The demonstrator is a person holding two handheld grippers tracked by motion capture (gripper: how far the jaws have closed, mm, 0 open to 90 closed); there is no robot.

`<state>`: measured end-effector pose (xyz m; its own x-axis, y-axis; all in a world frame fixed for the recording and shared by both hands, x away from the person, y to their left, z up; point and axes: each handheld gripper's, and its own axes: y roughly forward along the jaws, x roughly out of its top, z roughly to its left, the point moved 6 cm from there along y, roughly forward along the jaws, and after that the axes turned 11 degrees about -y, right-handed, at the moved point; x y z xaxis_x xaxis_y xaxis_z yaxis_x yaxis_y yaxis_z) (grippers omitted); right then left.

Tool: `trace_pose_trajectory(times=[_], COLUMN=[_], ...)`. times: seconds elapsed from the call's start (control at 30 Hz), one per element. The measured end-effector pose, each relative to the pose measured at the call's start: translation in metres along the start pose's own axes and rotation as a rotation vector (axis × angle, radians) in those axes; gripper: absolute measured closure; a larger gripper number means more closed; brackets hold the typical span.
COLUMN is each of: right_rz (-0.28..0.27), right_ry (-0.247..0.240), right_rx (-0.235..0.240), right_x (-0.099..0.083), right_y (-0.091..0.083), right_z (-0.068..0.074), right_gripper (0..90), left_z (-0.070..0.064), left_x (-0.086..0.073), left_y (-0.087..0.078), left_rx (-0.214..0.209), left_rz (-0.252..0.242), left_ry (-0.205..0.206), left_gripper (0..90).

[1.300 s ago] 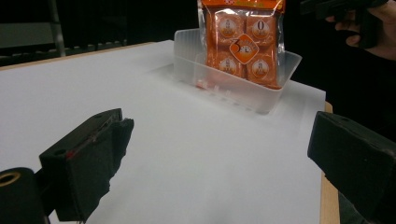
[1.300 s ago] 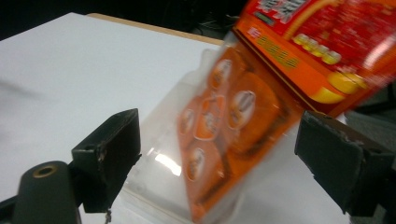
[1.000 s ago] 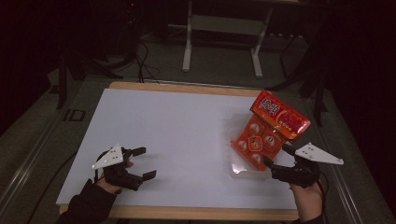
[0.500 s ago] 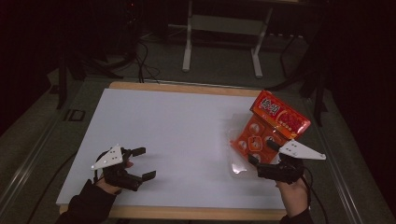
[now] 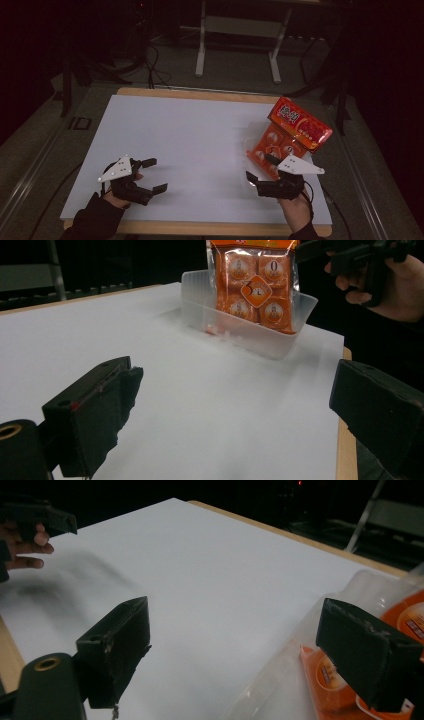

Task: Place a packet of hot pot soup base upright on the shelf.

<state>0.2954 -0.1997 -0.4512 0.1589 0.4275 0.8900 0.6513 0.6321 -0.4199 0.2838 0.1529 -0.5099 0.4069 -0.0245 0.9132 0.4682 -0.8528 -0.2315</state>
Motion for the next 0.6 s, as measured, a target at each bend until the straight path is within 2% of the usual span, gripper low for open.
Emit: trace_pose_trajectory(times=[0.23,0.4,0.6], right_rz=[-0.030,-0.008,-0.022], right_ry=[-0.019,-0.033,-0.026], right_rx=[0.046,0.056,0.082], right_x=[-0.002,-0.006,-0.011], right_y=[0.009,0.015,0.018], right_z=[0.016,0.021,0.024], right_gripper=[13.9,13.9,13.9], left_z=[0.000,-0.002,-0.004], left_x=[0.000,0.000,-0.001], left_y=[0.000,0.001,0.002], left_rx=[-0.002,-0.008,-0.013], left_rz=[-0.002,0.002,0.006], left_ry=[-0.002,0.003,0.010], left_gripper=[4.6,4.6,4.6])
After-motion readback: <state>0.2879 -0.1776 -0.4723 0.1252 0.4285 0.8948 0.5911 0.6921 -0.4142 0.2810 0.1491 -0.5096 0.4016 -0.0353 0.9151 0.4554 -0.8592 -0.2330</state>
